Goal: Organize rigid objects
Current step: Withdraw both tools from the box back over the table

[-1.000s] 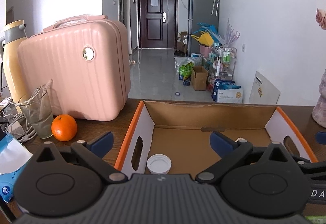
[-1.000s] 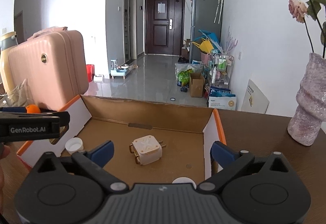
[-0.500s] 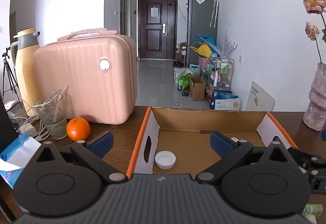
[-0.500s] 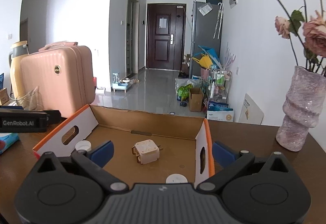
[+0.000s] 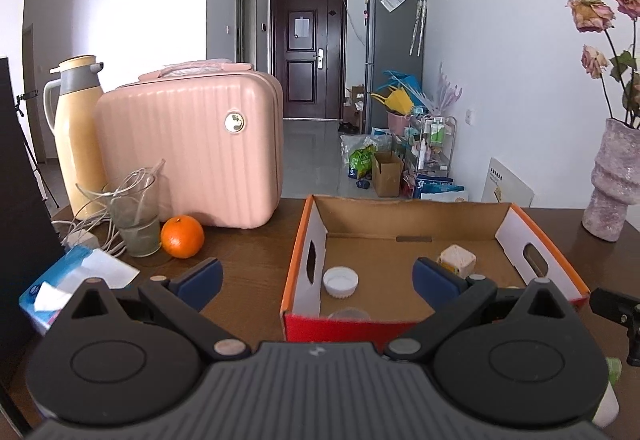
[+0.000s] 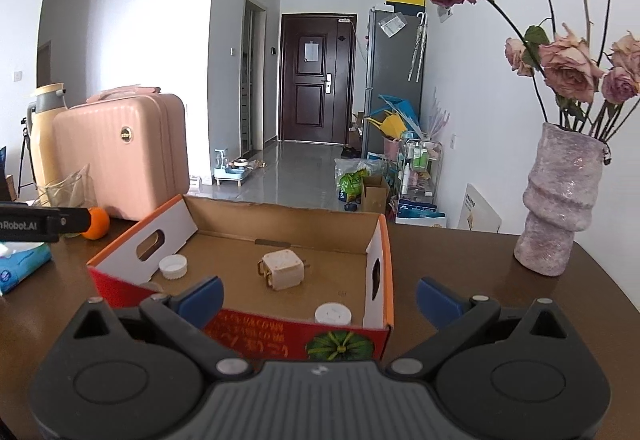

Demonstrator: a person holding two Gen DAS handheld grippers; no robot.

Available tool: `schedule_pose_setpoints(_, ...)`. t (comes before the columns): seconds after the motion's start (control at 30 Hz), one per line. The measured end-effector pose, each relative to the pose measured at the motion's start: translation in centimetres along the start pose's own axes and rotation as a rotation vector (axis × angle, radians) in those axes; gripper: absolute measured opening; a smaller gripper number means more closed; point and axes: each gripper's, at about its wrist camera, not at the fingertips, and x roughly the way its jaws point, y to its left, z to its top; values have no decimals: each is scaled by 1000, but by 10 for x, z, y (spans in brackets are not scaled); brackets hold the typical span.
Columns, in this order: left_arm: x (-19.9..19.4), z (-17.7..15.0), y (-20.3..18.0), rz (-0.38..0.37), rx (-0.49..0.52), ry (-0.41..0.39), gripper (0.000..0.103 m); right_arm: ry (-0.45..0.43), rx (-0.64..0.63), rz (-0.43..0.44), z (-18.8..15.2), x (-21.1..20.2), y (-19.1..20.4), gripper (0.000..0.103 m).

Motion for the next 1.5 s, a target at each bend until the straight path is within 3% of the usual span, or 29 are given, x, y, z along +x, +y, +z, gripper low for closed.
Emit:
schedule_pose_setpoints(0.63,-88,-35,7,-54,23,2,103,5,10,32,-50,-89,29,103)
schedule_pose_setpoints(1.13,-143,-89,23,-60,41,87,103,44,-13,48,-95,-145,51,103)
schedule_pose_setpoints(1.5,-184,-117,28,-74,61,92,103,58,-27,71,-118,-180,72,103)
